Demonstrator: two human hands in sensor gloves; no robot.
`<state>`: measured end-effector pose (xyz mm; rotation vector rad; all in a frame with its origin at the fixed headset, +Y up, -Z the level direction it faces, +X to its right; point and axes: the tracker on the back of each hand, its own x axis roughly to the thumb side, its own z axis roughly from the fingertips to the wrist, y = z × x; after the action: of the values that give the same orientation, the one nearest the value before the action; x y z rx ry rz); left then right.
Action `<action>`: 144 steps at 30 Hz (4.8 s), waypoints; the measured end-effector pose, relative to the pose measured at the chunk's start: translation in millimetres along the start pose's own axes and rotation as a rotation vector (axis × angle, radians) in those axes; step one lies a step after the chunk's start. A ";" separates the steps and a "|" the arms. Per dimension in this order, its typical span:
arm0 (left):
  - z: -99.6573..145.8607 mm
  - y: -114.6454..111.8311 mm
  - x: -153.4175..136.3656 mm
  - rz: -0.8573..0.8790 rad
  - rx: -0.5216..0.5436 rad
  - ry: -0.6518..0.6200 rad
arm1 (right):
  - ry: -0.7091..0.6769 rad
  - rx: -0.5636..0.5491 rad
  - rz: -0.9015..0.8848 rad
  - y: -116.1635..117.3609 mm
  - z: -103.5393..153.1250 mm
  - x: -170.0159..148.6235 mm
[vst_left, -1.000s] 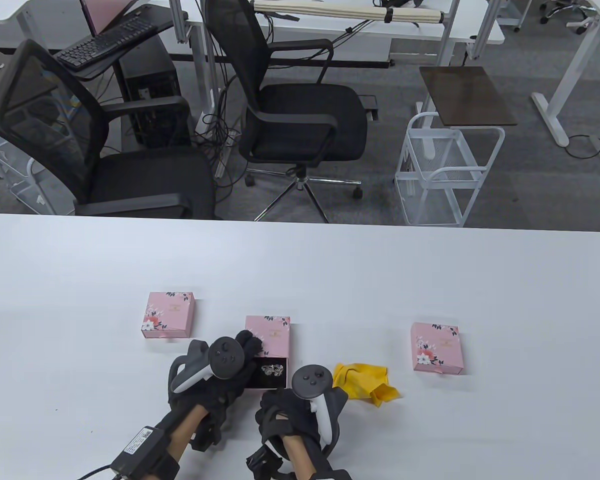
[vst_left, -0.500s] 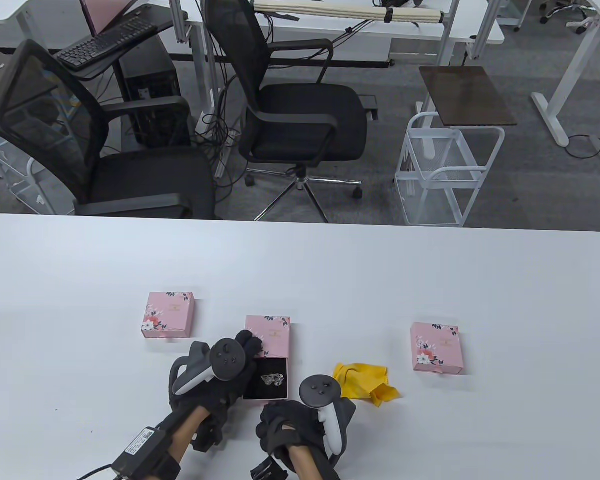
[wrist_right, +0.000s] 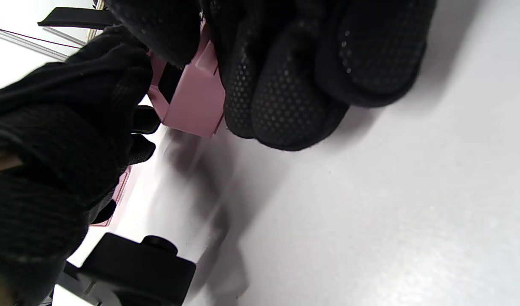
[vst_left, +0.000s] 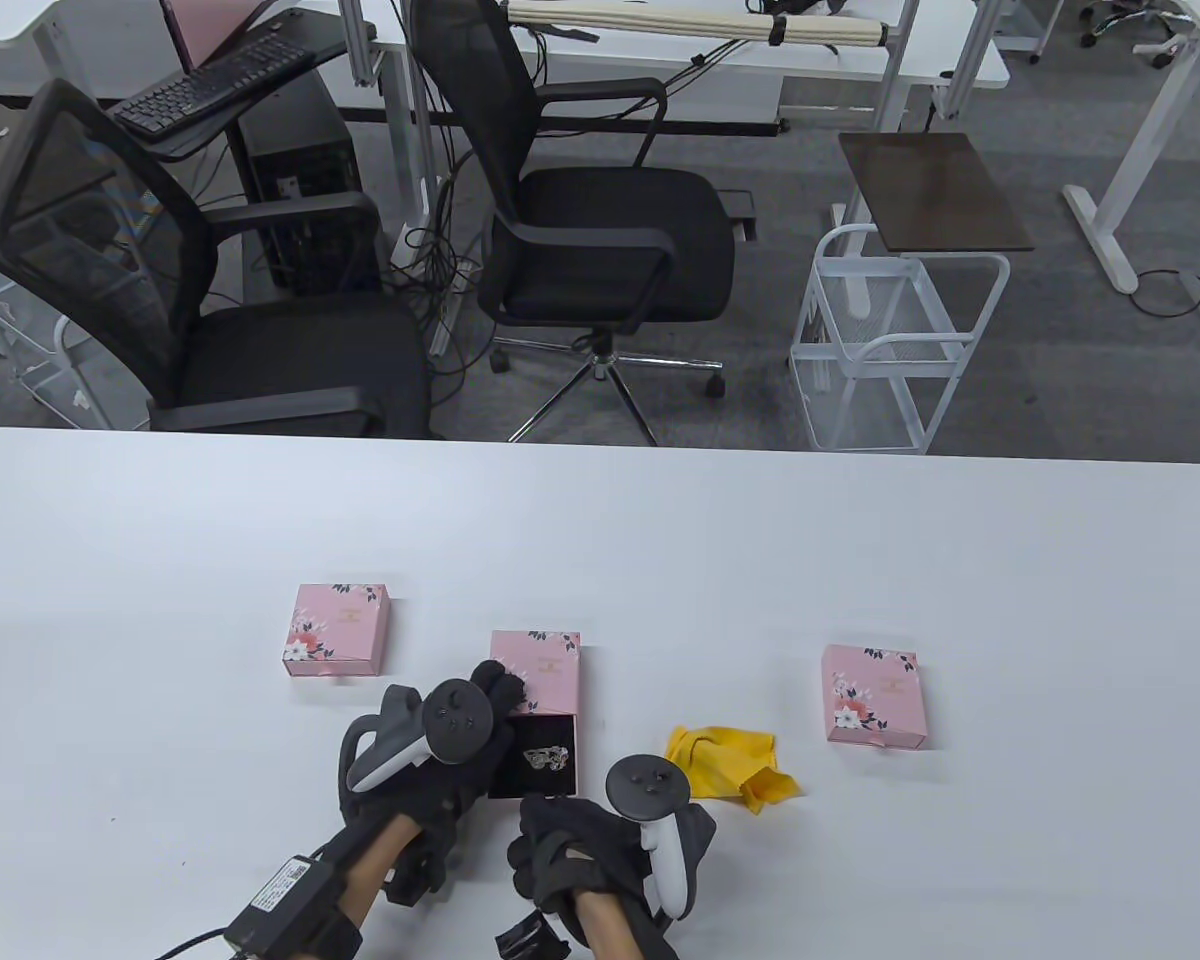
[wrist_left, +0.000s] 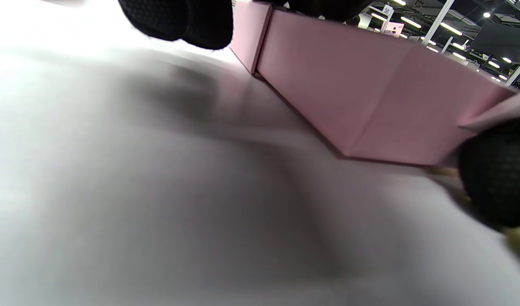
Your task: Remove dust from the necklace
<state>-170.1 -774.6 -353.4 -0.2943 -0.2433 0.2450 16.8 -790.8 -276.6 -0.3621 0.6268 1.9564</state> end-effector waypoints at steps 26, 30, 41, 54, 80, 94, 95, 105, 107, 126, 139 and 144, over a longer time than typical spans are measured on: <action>0.6 -2.5 2.4 -0.065 -0.006 0.029 | 0.058 0.041 -0.004 4.4 4.6 -3.3; 1.0 -2.0 0.1 -0.045 -0.002 0.030 | 0.049 0.044 0.046 3.0 4.6 -4.8; 29.1 28.1 1.4 0.117 0.054 -0.014 | -0.074 -0.009 0.359 -43.4 22.3 39.3; 70.1 39.7 -27.5 0.236 0.163 -0.011 | -0.478 -0.330 0.961 -2.2 0.2 70.6; 80.6 38.0 -0.6 0.053 0.232 -0.049 | -0.409 -0.375 1.187 21.2 -2.5 69.1; 85.0 39.7 2.5 0.028 0.257 -0.058 | -0.381 -0.390 1.216 27.6 -3.5 69.2; 84.8 39.6 2.2 0.027 0.258 -0.058 | -0.386 -0.391 1.216 27.5 -3.9 68.8; 85.2 40.7 0.4 0.022 0.265 -0.053 | -0.386 -0.358 1.244 31.6 -4.1 66.8; 85.0 40.4 0.1 0.015 0.263 -0.050 | -0.384 -0.352 1.267 33.6 -3.9 66.0; 84.9 40.7 0.1 0.015 0.261 -0.050 | -0.543 -0.437 1.073 10.1 18.6 76.6; 84.9 40.7 2.9 0.014 0.243 -0.062 | -0.738 -0.500 0.811 -7.5 58.3 109.1; 84.7 40.3 3.9 0.055 0.241 -0.083 | -0.784 -0.513 0.798 -14.6 70.1 128.2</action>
<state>-197.5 -714.6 -286.6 -0.0517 -0.2845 0.3377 -26.2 -650.9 -287.8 0.4311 -0.3194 2.7532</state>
